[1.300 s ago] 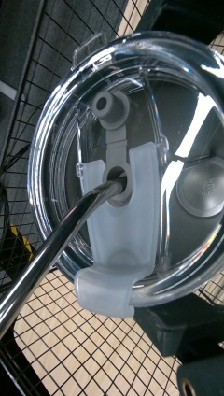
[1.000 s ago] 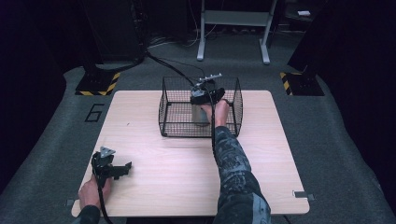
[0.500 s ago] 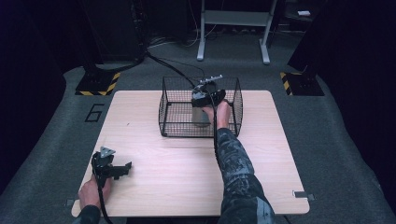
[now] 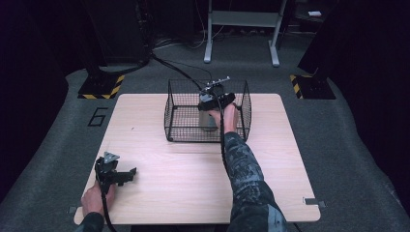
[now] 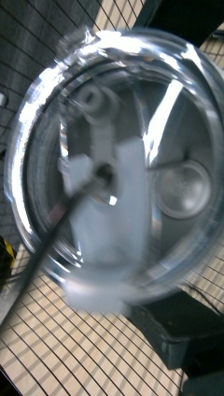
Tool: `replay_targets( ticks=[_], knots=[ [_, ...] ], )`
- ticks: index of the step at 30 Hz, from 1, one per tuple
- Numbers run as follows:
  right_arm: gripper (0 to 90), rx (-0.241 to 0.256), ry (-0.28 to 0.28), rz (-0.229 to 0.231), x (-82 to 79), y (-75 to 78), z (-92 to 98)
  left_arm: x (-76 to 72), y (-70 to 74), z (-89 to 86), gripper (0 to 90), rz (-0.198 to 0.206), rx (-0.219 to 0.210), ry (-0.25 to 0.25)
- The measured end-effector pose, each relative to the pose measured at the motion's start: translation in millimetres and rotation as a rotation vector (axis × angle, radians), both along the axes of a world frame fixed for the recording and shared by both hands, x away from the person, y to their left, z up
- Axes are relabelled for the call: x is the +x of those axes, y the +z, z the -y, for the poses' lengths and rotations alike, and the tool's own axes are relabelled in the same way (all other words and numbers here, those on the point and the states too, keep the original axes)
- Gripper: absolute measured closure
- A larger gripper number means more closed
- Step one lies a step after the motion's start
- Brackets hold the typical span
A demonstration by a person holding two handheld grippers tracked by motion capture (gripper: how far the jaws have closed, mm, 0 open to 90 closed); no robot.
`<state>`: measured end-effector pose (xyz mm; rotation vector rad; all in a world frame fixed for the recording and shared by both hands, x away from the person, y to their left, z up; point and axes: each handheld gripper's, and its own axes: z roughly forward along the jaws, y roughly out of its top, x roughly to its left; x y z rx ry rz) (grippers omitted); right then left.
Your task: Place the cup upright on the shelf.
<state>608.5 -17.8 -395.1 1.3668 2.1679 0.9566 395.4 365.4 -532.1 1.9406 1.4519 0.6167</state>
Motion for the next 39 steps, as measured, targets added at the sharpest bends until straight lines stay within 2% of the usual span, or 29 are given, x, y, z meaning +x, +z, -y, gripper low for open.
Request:
replay_targets(
  ticks=[3, 5, 14, 15, 21, 22, 26, 27, 29, 32, 39],
  knots=[
    [0.0, 0.007, 0.007, -0.002, -2.0, 0.5, 3.3, -0.3, 0.1, 0.1, 0.0, -0.004, -0.002, -0.002],
    [0.0, 0.037, 0.012, -0.006, -6.3, 3.3, 8.0, -0.1, -0.1, 0.3, 0.1, -0.001, -0.005, 0.0],
    [0.0, 0.062, 0.048, 0.009, -26.1, 22.2, 24.6, -0.1, 0.0, 0.1, 0.1, -0.001, -0.001, -0.001],
    [0.0, 0.066, 0.07, 0.012, -32.7, 27.3, 29.3, 0.0, -0.1, 0.0, 0.1, 0.0, -0.001, 0.0],
    [0.0, 0.055, 0.11, 0.033, -48.3, 36.7, 35.0, 0.0, 0.0, 0.1, 0.1, 0.0, -0.001, 0.0],
    [0.0, 0.05, 0.131, 0.042, -54.9, 40.9, 38.7, -0.1, 0.0, 0.0, 0.1, -0.001, -0.001, -0.001],
    [0.0, 0.058, 0.138, 0.049, -64.0, 46.5, 41.2, -0.1, 0.0, 0.1, 0.1, -0.001, -0.001, 0.0],
    [0.0, 0.034, 0.163, 0.057, -70.6, 51.0, 44.8, 0.0, 0.0, 0.0, 0.1, -0.001, -0.001, -0.001],
    [0.0, 0.052, 0.159, 0.058, -74.4, 52.8, 44.1, 0.0, -0.1, 0.1, 0.0, 0.0, -0.001, 0.0],
    [0.0, 0.028, 0.195, 0.06, -88.9, 59.1, 48.5, 0.0, 0.0, 0.0, 0.1, 0.0, -0.001, -0.001],
    [0.0, 0.013, 0.212, 0.081, -110.4, 61.8, 60.8, 0.0, 0.2, -0.6, 0.1, -0.001, 0.007, -0.007]
  ],
)
